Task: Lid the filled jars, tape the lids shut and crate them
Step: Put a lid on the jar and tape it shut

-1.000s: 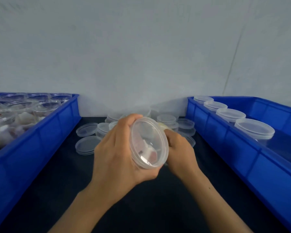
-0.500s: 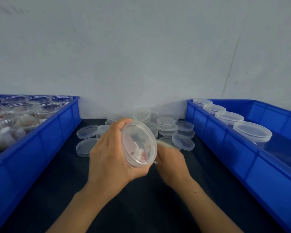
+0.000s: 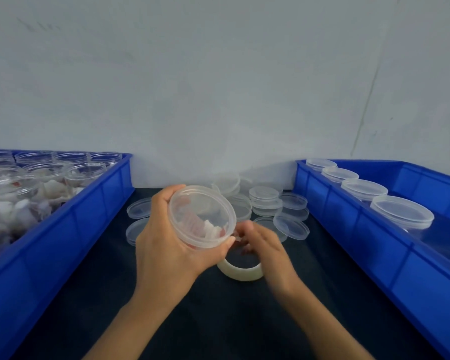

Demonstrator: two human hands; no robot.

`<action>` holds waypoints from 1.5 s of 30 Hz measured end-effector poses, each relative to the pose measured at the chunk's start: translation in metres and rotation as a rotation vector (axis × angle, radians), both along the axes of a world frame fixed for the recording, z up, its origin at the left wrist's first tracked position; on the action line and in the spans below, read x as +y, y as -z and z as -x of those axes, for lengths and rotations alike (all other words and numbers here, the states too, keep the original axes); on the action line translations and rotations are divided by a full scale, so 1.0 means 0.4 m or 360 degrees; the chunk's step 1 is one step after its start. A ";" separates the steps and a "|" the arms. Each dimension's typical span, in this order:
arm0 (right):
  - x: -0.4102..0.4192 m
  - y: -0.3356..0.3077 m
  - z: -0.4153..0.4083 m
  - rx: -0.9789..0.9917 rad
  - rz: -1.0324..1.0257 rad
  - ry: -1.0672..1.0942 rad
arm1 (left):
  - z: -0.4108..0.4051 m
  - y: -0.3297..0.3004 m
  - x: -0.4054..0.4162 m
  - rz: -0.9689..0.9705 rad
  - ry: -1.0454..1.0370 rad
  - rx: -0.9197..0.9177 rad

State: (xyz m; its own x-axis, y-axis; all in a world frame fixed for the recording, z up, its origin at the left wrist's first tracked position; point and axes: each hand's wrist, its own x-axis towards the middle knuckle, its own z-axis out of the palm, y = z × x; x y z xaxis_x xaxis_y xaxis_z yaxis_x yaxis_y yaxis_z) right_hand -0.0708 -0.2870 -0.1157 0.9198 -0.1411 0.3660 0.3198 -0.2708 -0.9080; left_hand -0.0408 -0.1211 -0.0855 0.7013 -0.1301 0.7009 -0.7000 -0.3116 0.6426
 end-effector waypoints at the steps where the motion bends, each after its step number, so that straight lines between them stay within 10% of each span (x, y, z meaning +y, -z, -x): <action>1: -0.003 -0.013 0.012 -0.0041 -0.0186 -0.0110 | -0.003 0.002 0.000 0.0012 -0.0005 -0.0002; 21: 0.004 -0.057 0.035 -0.0197 0.0172 0.0089 | -0.031 0.022 0.008 0.0076 0.0140 0.0132; 45: -0.028 -0.057 0.021 -0.0080 -0.0700 -0.0640 | 0.000 -0.005 -0.018 0.0225 0.0575 0.0181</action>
